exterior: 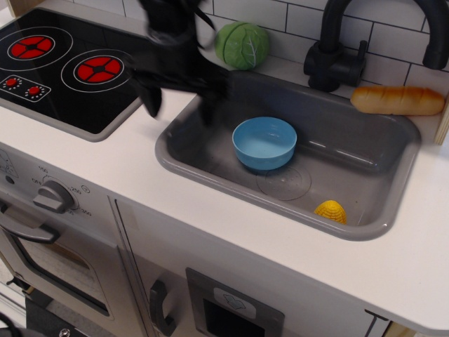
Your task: Put corn in bowl sink
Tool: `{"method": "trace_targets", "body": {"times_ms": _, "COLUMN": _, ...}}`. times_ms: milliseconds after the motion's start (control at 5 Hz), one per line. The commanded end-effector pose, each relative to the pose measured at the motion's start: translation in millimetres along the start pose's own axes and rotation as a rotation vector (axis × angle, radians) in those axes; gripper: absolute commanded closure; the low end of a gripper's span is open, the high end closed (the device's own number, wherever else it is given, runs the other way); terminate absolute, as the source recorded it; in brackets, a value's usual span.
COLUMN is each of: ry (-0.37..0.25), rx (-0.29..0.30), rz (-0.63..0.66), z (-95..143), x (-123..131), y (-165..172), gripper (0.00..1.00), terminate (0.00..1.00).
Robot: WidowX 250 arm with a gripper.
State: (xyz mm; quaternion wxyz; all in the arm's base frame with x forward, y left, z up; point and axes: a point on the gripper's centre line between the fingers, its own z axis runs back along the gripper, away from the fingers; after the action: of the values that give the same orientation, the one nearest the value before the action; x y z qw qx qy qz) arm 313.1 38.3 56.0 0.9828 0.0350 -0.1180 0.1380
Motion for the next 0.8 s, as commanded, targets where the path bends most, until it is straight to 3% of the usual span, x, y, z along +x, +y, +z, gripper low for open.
{"method": "trace_targets", "body": {"times_ms": 0, "ry": -0.02, "rx": -0.05, "rz": 0.012, "z": 29, "x": 3, "y": -69, "gripper": 0.0, "terminate": 0.0}}
{"method": "trace_targets", "body": {"times_ms": 200, "ry": 0.066, "rx": -0.068, "rz": 0.053, "z": 28, "x": -5, "y": -99, "gripper": 0.0, "terminate": 0.0}}
{"method": "trace_targets", "body": {"times_ms": 400, "ry": 0.149, "rx": -0.045, "rz": 0.071, "z": 20, "x": -14, "y": -113, "gripper": 0.0, "terminate": 0.0}}
{"method": "trace_targets", "body": {"times_ms": 600, "ry": 0.193, "rx": -0.056, "rz": 0.068, "z": 10, "x": -22, "y": -121, "gripper": 0.0, "terminate": 0.0}}
